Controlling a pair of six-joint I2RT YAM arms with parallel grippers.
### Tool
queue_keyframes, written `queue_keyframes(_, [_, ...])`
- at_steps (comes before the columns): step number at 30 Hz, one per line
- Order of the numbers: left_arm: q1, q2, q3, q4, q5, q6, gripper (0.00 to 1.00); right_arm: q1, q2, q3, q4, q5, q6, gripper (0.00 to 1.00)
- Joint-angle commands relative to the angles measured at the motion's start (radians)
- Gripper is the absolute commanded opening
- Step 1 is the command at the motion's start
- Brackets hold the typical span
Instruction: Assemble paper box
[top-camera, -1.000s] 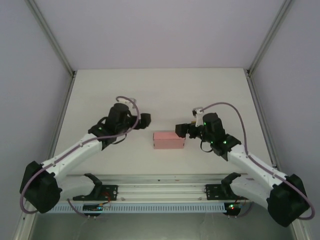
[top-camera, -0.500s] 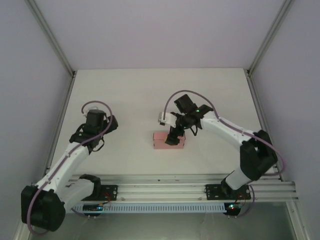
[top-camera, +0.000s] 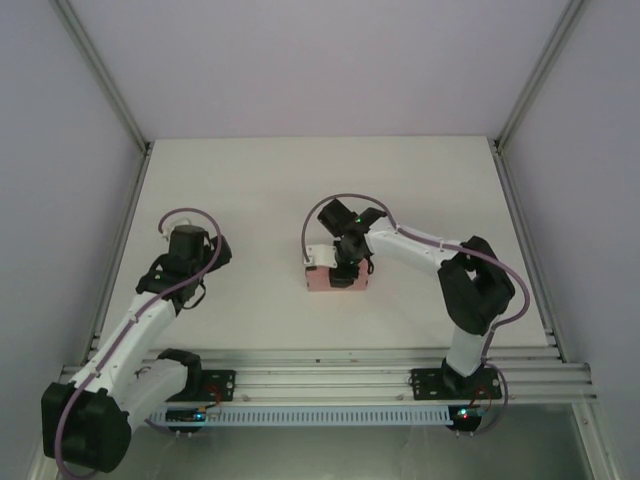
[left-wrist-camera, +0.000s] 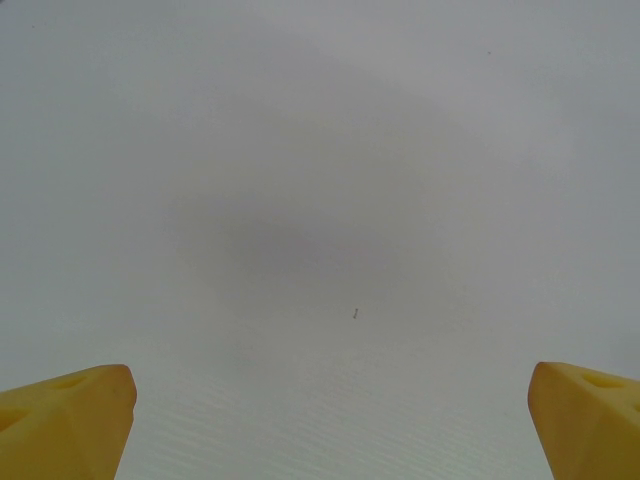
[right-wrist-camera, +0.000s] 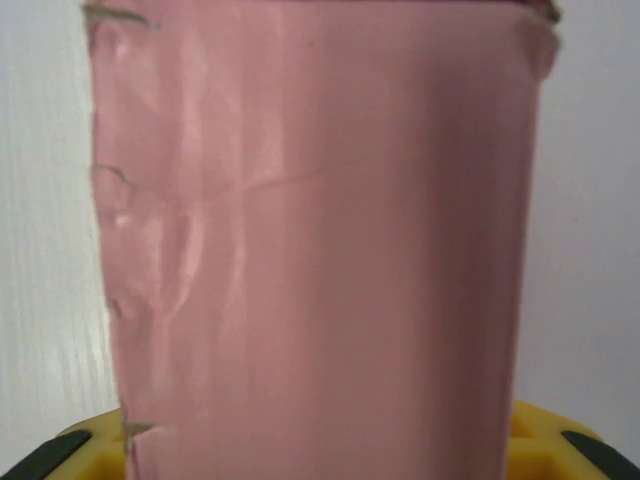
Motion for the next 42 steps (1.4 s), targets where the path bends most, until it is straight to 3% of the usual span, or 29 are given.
queue_keyframes(1, [0.006,-0.005,0.013,0.003,-0.012,0.017,1.0,0.01,-0.023,0.019,-0.006,0.126,-0.009,0.33])
queue_keyframes(5, [0.005,-0.015,0.011,0.003,-0.023,0.018,1.0,0.014,-0.062,-0.001,0.166,0.287,0.024,0.32])
queue_keyframes(9, [0.005,-0.024,0.0,0.01,-0.035,0.016,1.0,0.018,-0.046,-0.072,0.469,0.457,-0.043,0.33])
queue_keyframes(11, [0.006,-0.025,0.0,0.009,-0.04,0.017,0.99,0.013,-0.019,-0.128,0.661,0.485,-0.108,0.34])
queue_keyframes(15, [0.006,-0.025,-0.004,0.016,-0.048,0.021,1.0,0.011,0.018,-0.205,0.847,0.434,-0.213,0.41])
queue_keyframes(21, [0.005,-0.027,-0.012,0.024,-0.058,0.023,1.0,0.006,0.016,-0.265,0.834,0.386,-0.22,0.54])
queue_keyframes(25, [0.006,-0.031,-0.021,0.049,-0.054,0.042,1.0,0.018,-0.006,-0.305,0.795,0.41,-0.201,0.77])
queue_keyframes(31, [0.006,-0.034,-0.017,0.077,-0.038,0.065,0.99,0.038,-0.101,-0.287,0.593,0.308,-0.066,0.97])
queue_keyframes(37, [0.006,-0.036,-0.024,0.118,-0.031,0.105,1.0,0.035,-0.227,-0.224,0.337,0.153,0.018,0.99])
queue_keyframes(42, [0.006,-0.03,-0.046,0.233,-0.099,0.182,0.99,-0.058,-0.421,-0.296,0.489,0.181,0.239,0.99])
